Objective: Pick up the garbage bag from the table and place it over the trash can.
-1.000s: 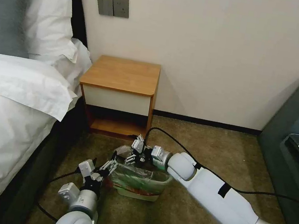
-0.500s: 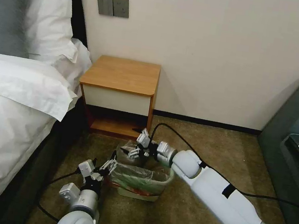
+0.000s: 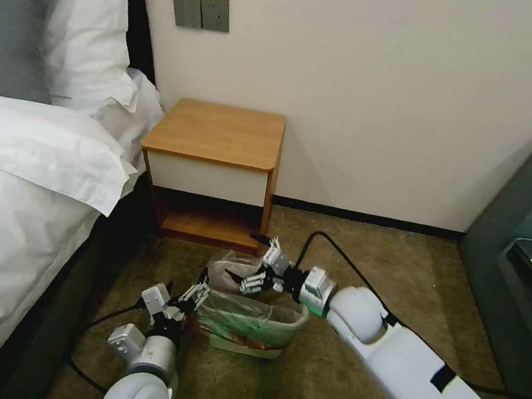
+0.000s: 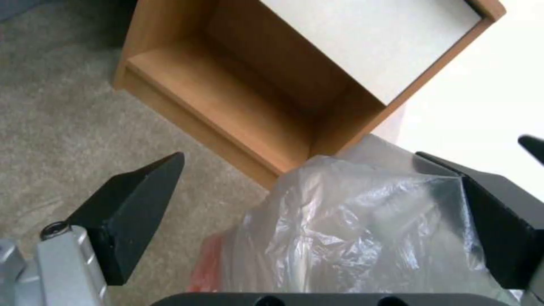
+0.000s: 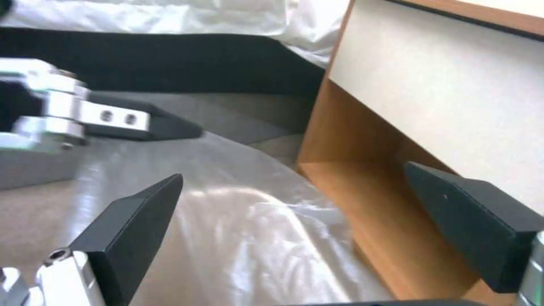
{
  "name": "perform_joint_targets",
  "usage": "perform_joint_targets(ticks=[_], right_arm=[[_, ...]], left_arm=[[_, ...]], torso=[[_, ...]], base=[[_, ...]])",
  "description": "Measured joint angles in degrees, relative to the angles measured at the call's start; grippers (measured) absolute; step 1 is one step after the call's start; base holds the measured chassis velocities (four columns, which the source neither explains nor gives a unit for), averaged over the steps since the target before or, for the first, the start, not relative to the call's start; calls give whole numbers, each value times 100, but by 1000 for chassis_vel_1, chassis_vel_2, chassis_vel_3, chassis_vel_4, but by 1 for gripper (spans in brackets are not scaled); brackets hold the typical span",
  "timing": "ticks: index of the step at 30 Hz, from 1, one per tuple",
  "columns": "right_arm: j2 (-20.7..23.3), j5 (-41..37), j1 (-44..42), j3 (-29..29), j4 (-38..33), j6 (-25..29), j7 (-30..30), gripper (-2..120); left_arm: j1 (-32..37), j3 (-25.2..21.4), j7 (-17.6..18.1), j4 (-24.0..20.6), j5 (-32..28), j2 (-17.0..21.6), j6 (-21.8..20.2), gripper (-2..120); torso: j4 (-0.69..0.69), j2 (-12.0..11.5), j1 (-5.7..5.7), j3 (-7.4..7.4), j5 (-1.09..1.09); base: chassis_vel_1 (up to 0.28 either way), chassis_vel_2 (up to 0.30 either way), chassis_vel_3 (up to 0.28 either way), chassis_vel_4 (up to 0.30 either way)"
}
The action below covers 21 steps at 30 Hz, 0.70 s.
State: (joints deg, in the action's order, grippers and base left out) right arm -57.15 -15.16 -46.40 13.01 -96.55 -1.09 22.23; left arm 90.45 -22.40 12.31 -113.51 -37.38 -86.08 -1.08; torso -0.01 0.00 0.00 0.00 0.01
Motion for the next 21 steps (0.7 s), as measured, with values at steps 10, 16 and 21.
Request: perform_joint_targets(ticks=[10, 16, 21], right_arm=[[-56, -4, 33, 154, -69, -19, 41, 100], [-150, 43, 136, 421, -21, -36, 48, 100], [-340, 203, 306, 661, 187, -47, 48, 100]], left_arm=[[1, 10, 5, 4, 6, -1, -8, 100], [-10, 13, 10, 8, 9, 11, -11, 100], [-7, 63, 16, 10, 13, 7, -11, 100]], torso=[[1, 0, 0, 0, -1], [2, 0, 0, 0, -1], [1, 0, 0, 0, -1]], base=[[0, 0, 0, 0], [0, 0, 0, 0], [0, 0, 0, 0]])
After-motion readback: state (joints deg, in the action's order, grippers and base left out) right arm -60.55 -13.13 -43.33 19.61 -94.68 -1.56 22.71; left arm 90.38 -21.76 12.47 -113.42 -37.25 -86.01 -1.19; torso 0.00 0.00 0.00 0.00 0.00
